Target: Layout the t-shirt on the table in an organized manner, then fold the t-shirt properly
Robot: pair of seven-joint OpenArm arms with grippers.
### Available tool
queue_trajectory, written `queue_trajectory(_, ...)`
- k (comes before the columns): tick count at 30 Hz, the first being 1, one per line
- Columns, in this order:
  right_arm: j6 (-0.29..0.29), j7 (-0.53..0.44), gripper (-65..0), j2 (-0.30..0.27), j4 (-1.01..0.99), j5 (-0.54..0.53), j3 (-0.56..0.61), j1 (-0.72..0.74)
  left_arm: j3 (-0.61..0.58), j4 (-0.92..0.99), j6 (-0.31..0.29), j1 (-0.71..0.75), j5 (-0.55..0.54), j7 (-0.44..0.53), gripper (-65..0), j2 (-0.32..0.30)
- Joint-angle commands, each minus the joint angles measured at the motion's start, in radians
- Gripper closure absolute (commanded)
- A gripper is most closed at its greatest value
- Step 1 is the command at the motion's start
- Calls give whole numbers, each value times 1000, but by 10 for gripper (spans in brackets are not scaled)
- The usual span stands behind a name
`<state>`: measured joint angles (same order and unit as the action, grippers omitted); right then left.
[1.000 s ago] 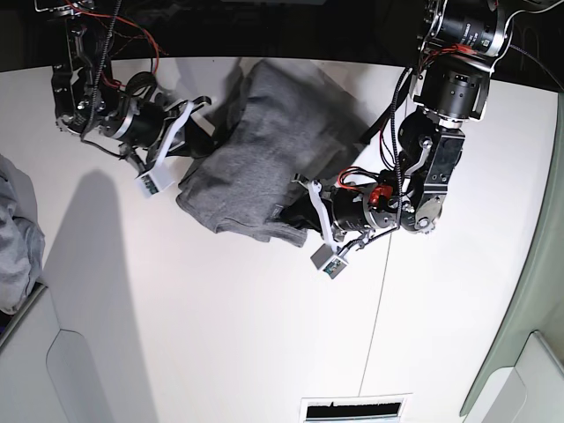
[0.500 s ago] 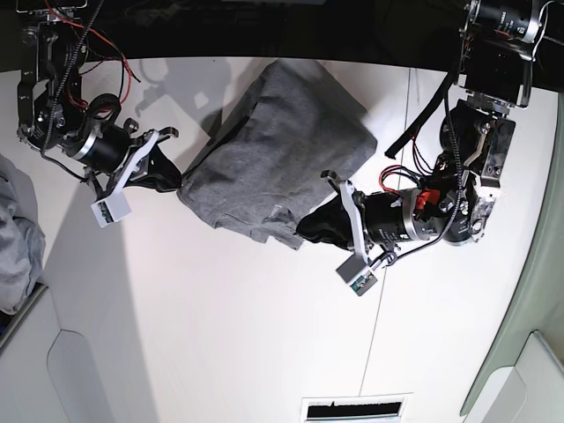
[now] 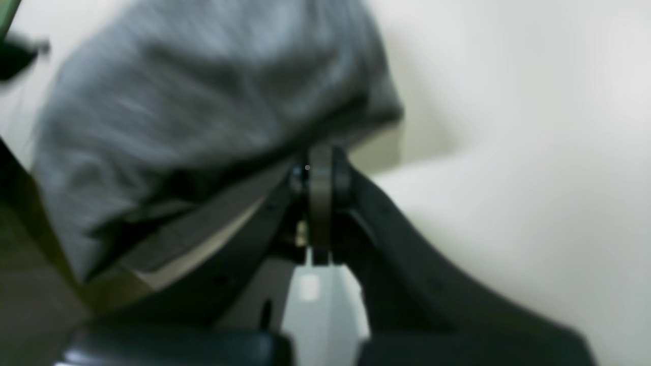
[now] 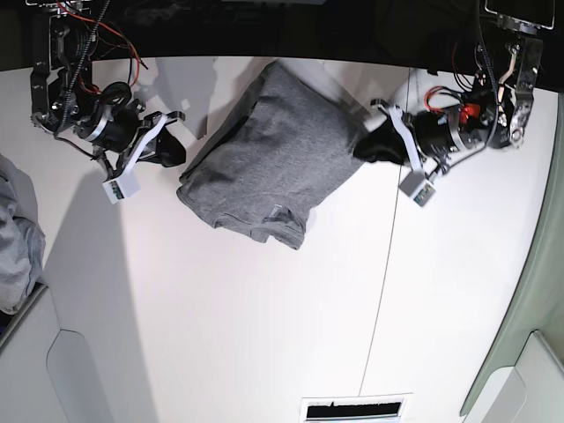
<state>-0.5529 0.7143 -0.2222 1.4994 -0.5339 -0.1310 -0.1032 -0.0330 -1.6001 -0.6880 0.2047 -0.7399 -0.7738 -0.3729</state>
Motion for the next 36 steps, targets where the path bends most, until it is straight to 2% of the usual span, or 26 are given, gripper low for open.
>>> queue_trajectory(1,-4,-42,0,-4,-13,-16,-4,16,3,-16,-10,-1,-31,21,-30,19)
queue_trajectory(5,-5,-76,0,6,-121,-3,-4,78,3,-16,-10,23,-30,21,-30,108)
queue_trajectory(10,-5,-75,0,46,-224,33,-4,176,2,-16,-10,68,-30,9,-30,200)
queue_trajectory(17,-9,-74,0,115,-304,48,-2,292,2,-17,-10,96,-35,6,-30,246)
queue_trajectory(22,-10,-63,0,116,-303,49,5,308,14,-44,-10,98,-52,5,-30,253)
queue_trajectory(25,-8,-40,0,101,-254,47,-5,300,76,-117,-10,102,-75,-44,-30,254)
queue_trajectory(29,-9,55,0,59,-102,0,-37,232,201,-249,-10,149,-152,-126,-30,251)
queue_trajectory(32,-9,110,0,-6,32,-60,-48,133,273,-311,-10,216,-222,-144,-30,211)
queue_trajectory(36,-11,118,0,-107,148,-121,-49,-28,358,-328,-10,320,-225,-144,-30,150)
